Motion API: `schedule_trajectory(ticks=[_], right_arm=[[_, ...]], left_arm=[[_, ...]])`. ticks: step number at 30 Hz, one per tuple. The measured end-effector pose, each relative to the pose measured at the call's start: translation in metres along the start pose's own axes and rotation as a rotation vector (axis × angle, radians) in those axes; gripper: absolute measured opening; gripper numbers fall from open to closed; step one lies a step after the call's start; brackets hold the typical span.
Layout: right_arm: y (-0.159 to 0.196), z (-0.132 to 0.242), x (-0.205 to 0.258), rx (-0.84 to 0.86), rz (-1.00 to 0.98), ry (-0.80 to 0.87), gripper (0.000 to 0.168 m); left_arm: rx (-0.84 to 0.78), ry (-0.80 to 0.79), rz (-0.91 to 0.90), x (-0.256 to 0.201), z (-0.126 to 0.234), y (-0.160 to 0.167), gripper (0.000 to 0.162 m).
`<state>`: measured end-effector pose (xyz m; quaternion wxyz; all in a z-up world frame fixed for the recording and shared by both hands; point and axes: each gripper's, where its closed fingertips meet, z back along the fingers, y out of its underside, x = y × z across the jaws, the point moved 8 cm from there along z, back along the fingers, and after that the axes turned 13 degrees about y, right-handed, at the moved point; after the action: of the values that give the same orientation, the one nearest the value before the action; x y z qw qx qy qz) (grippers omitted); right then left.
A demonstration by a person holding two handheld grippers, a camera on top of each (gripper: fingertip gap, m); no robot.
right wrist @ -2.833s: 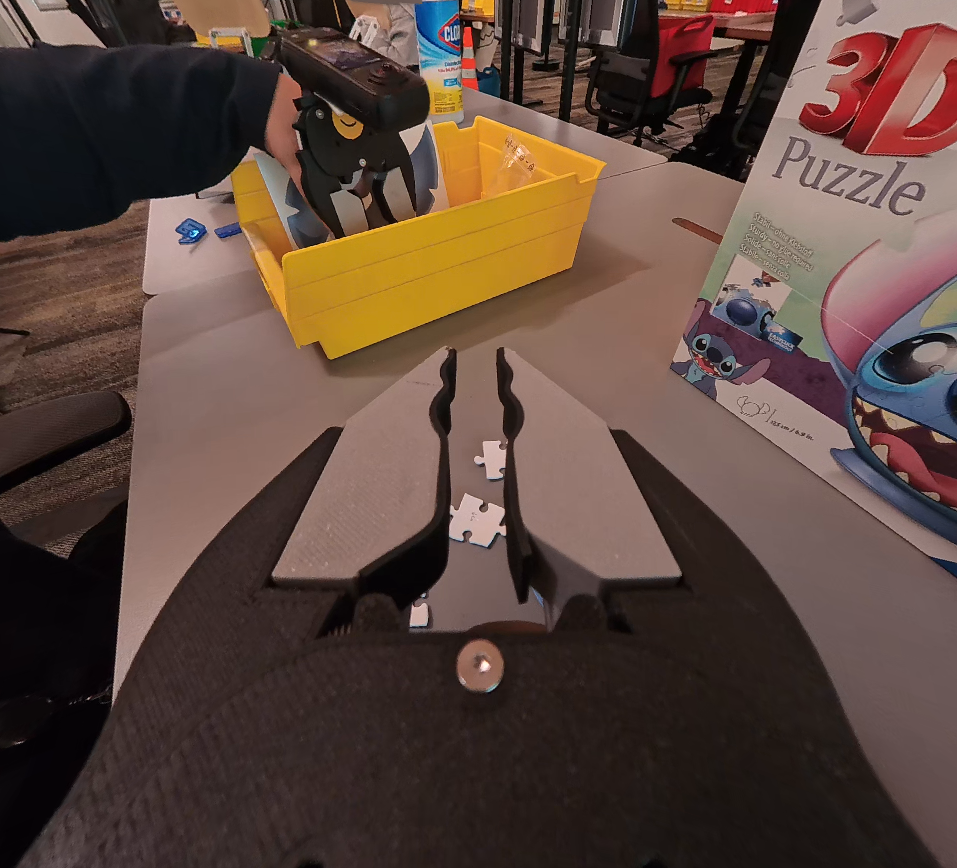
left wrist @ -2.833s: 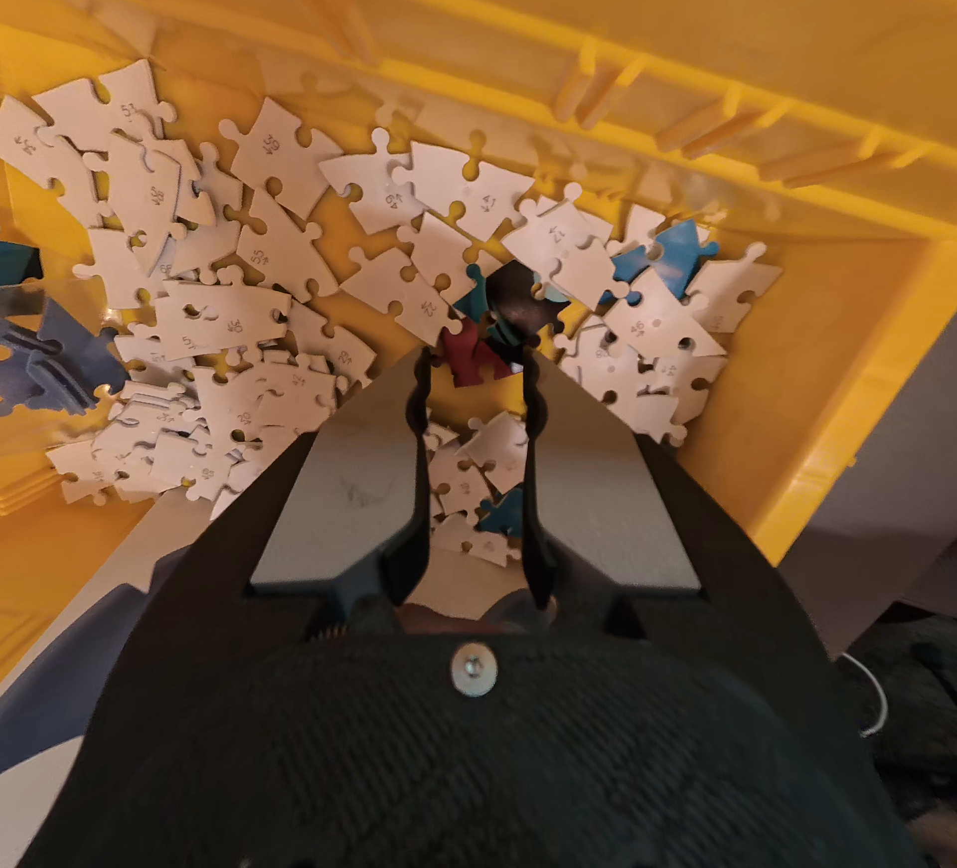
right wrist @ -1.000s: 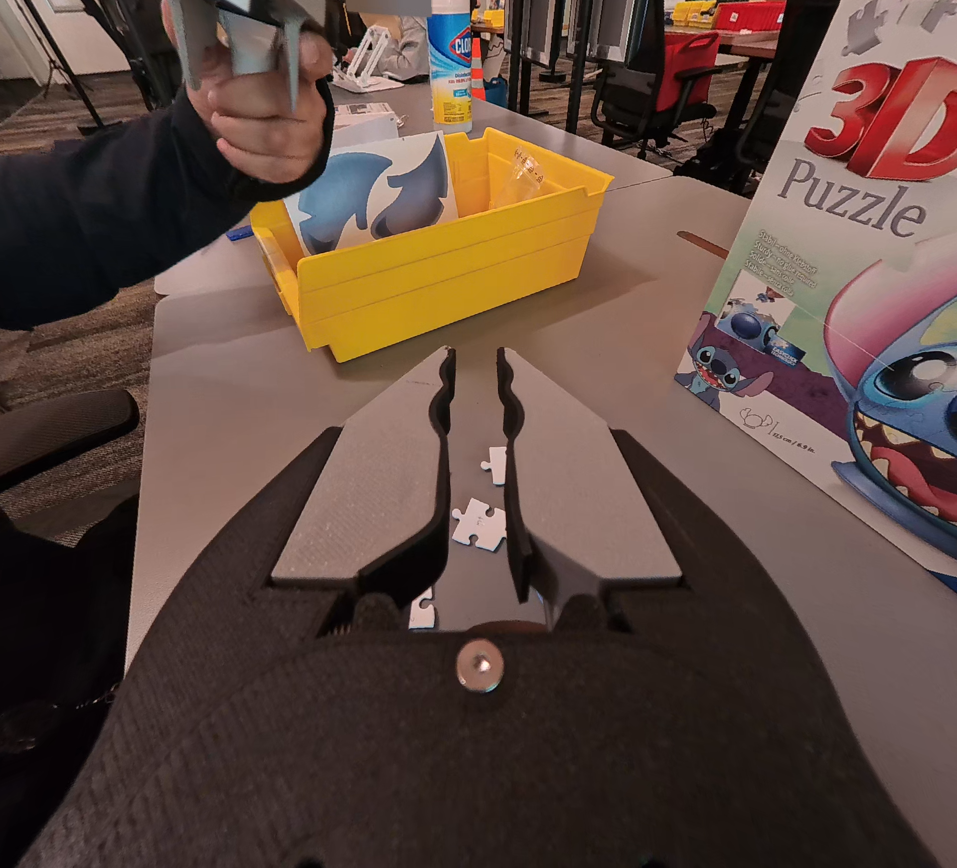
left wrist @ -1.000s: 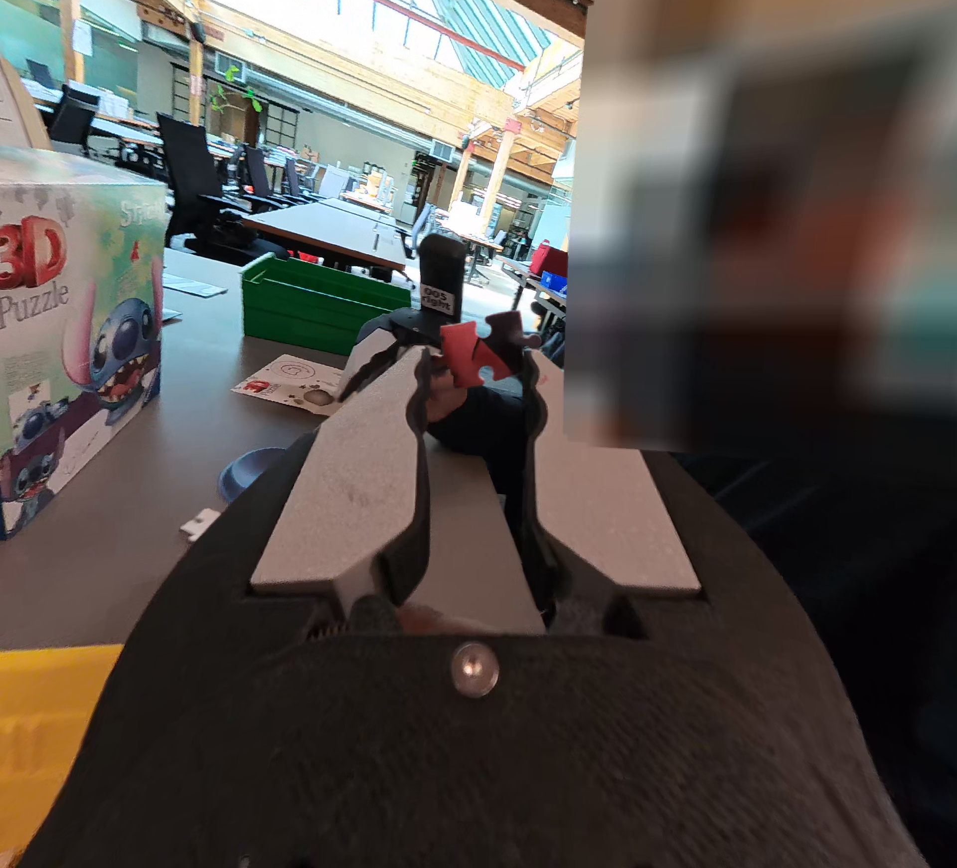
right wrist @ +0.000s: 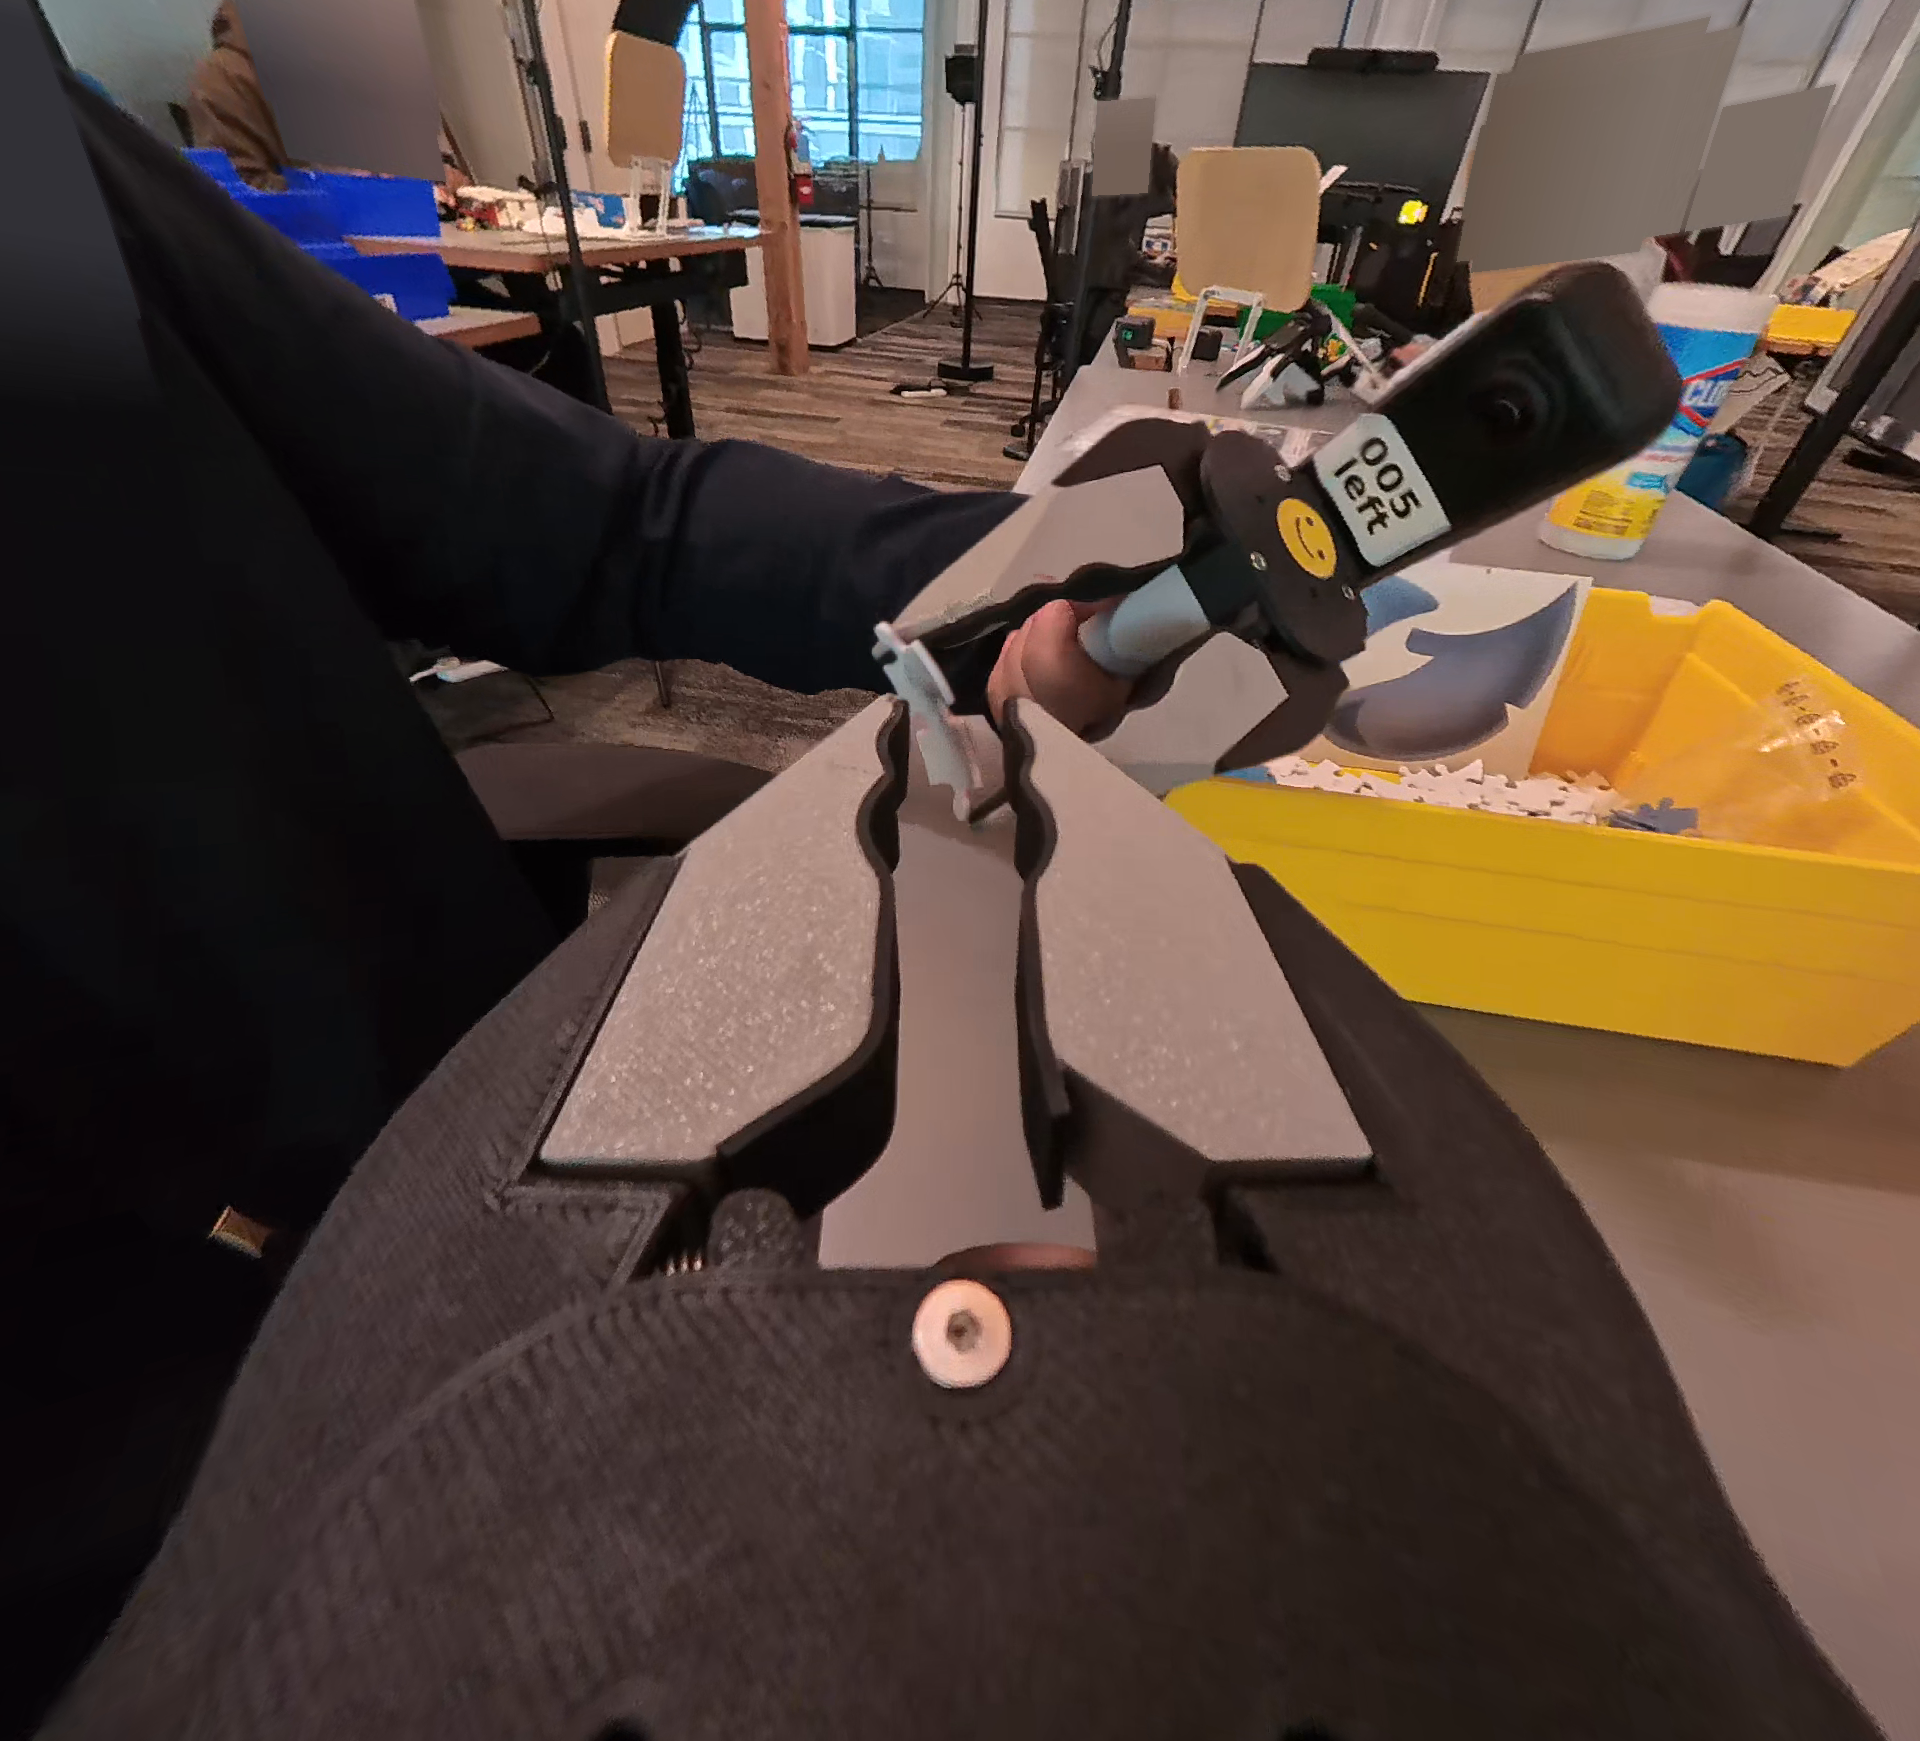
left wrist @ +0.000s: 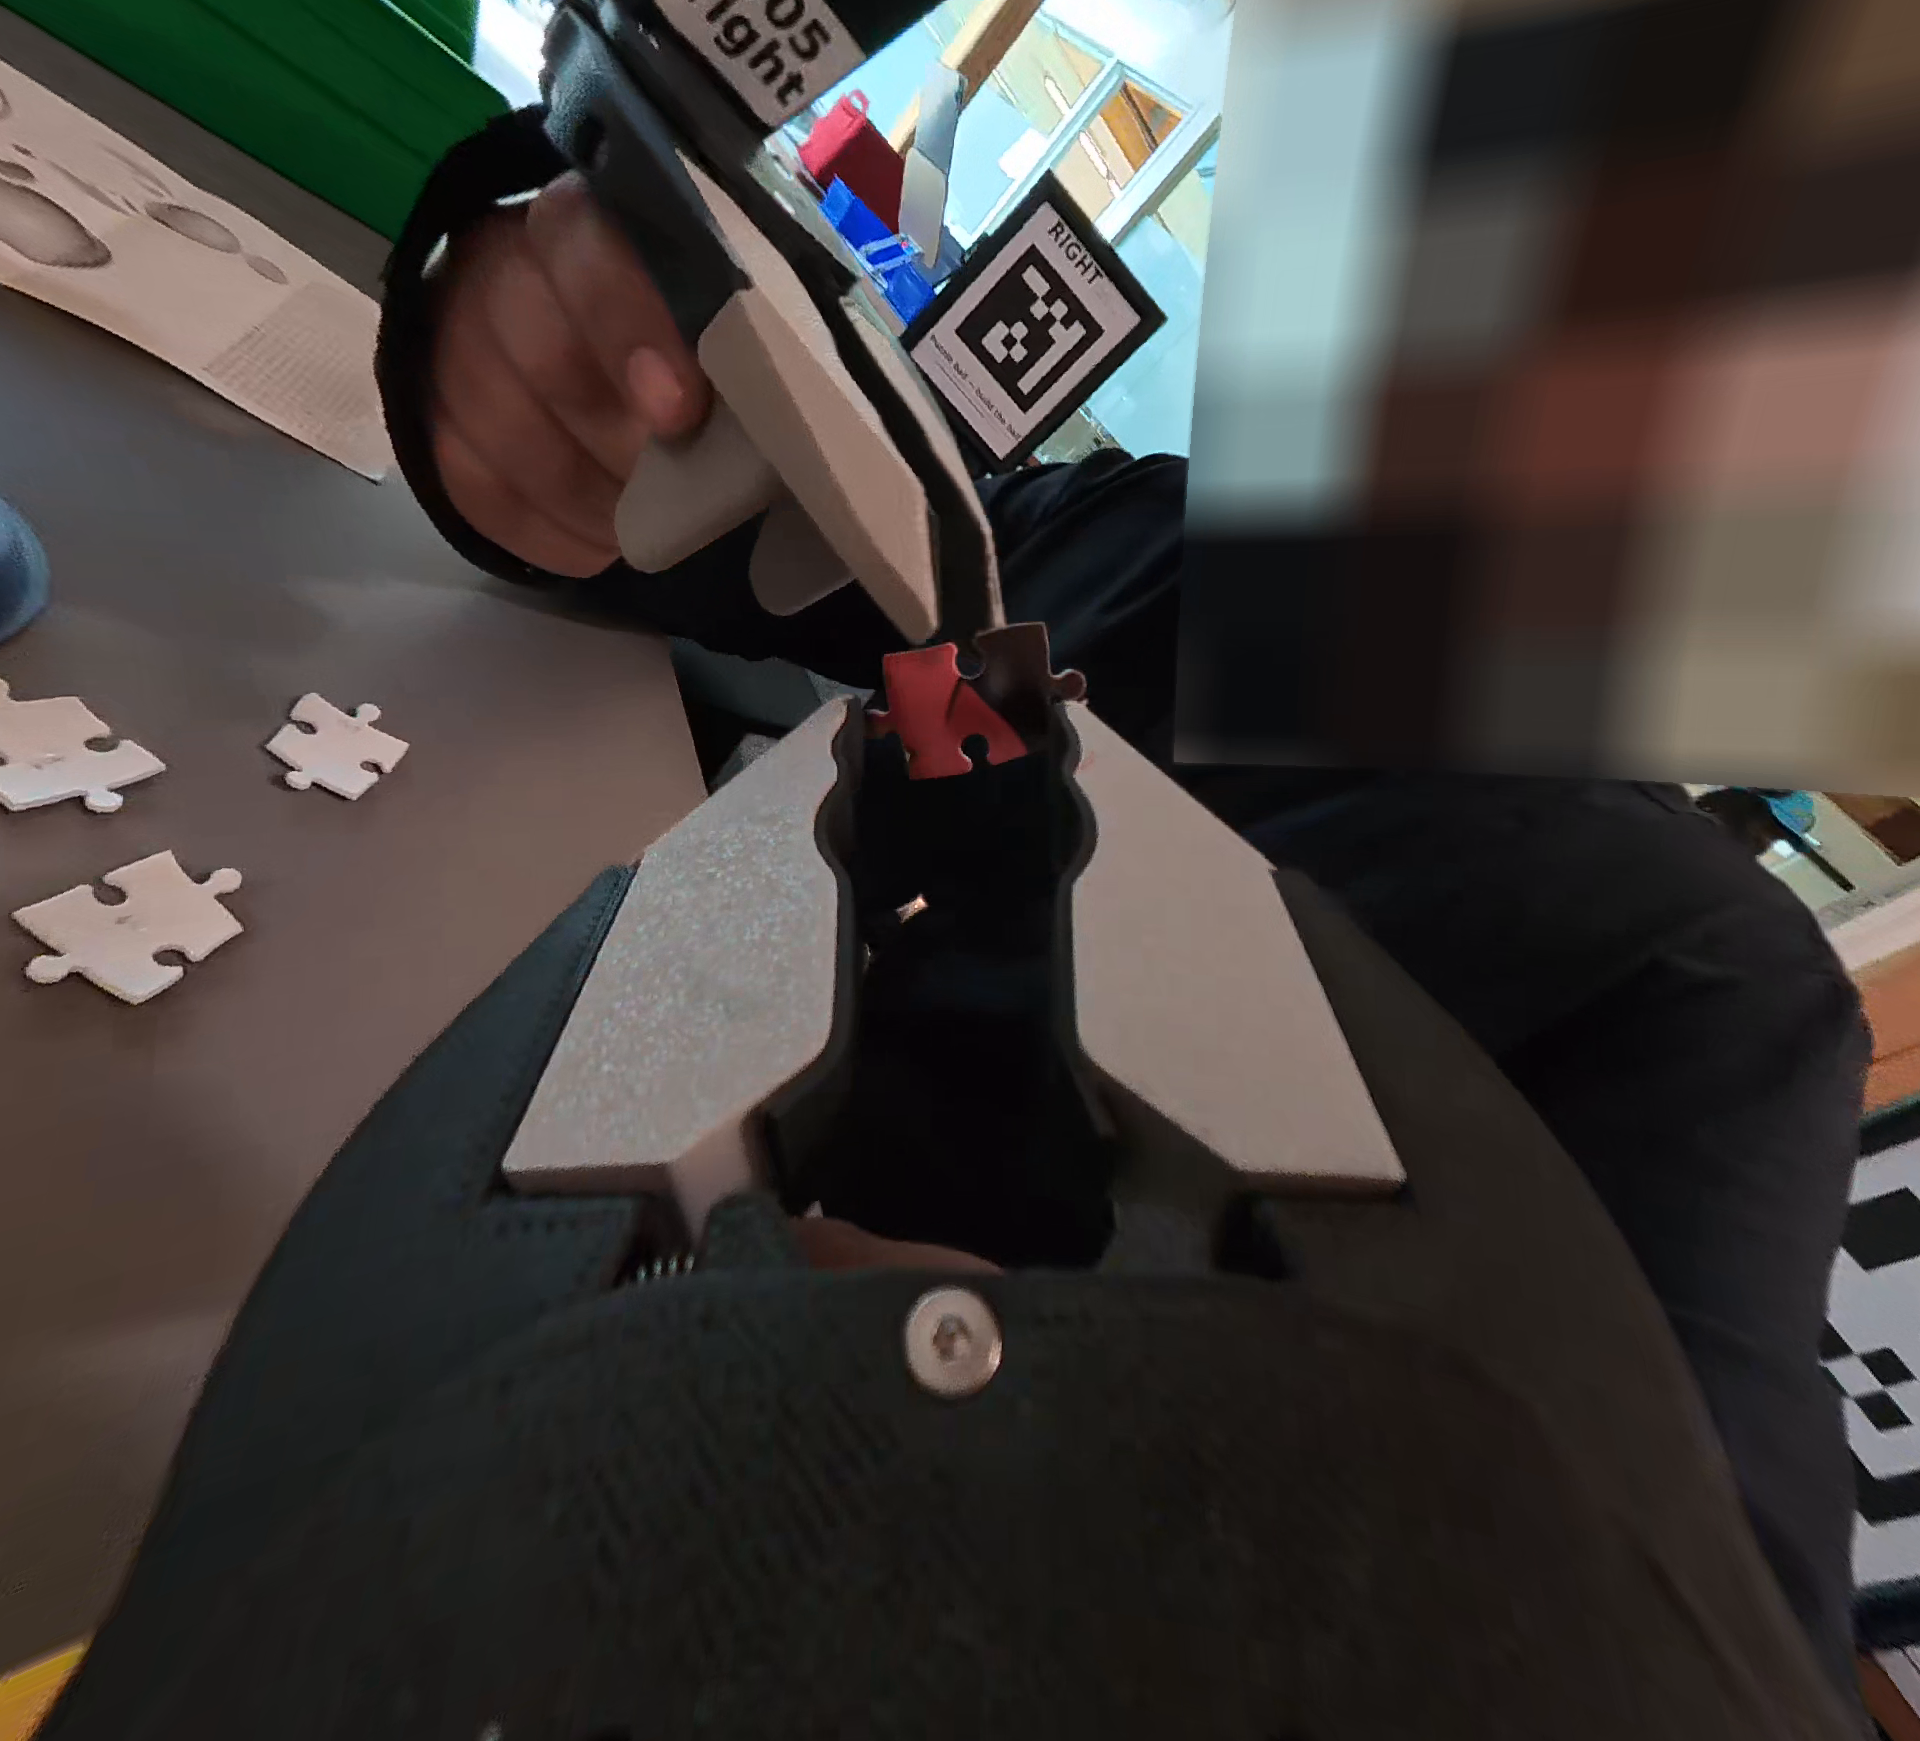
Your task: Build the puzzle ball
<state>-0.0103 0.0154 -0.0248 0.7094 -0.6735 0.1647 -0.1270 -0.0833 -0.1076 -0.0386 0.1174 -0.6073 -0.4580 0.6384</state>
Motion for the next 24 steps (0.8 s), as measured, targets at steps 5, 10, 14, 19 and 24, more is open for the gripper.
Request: schedule_trajectory(ticks=[5,10,14,19,24], right_arm=[[0.006,-0.003,0.003,0.037,0.028,-0.018,0.003],[0.007,-0.001,0.005,0.029,0.014,-0.051,0.000],[0.014,-0.003,-0.007,0.065,-0.071,0.021,0.000],[0.033,-0.006,-0.033,0.161,-0.235,0.155,0.000],[0.038,-0.007,-0.040,0.157,-0.323,0.164,0.000]], left_arm=[[0.019,0.018,0.012,0.006,-0.005,0.000,0.033],[-0.005,0.051,0.013,0.003,-0.004,0.000,0.025],[-0.037,-0.109,-0.058,0.000,0.012,-0.003,0.026],[-0.052,-0.497,-0.218,-0.007,0.026,0.000,0.026],[-0.062,-0.735,-0.275,0.001,0.023,0.005,0.026]])
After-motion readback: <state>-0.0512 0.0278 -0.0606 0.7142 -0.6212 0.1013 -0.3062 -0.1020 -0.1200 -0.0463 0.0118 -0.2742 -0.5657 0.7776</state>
